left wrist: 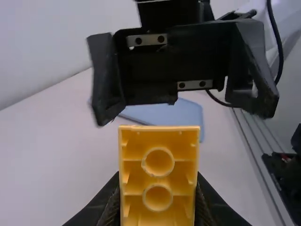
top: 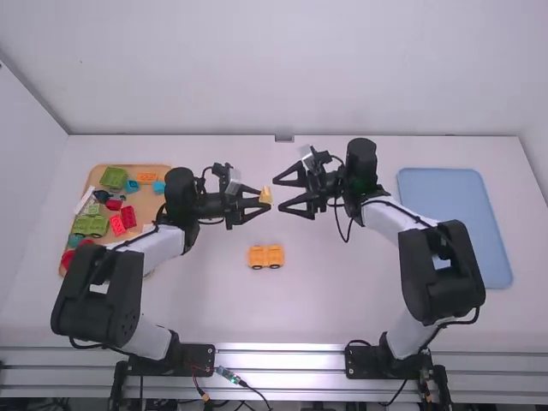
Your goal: Assemble lego blocks to make yellow taxi
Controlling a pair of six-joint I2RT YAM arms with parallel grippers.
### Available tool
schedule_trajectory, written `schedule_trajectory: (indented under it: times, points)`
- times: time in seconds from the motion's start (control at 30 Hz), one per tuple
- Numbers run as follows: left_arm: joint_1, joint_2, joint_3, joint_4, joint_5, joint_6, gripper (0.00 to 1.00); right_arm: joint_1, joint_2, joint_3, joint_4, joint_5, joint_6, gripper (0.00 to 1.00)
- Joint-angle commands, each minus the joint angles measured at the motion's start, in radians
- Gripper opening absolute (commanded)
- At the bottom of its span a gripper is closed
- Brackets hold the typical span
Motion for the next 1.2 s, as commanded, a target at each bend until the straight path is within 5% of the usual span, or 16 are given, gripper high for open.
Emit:
schedule_trajectory:
  times: [0.0, 0.33, 0.97, 1.17]
  points:
    - [-0.023, 0.004, -0.006, 0.007, -0.002, -0.023, 0.02, 0.019, 0.011, 0.019, -0.006, 0.041, 0.023, 0.94]
    - [-0.023, 0.004, -0.006, 0.065, -0.003, -0.083, 0.02, 0.027, 0.011, 0.019, -0.006, 0.047, 0.018, 0.83]
    - [-0.032, 0.004, -0.006, 0.085, -0.005, -0.085, 0.02, 0.028, 0.011, 0.019, -0.005, 0.042, 0.0, 0.42]
    - [-0.037, 0.004, -0.006, 0.082, -0.005, -0.085, 0.02, 0.04, 0.011, 0.019, -0.005, 0.031, -0.025, 0.45]
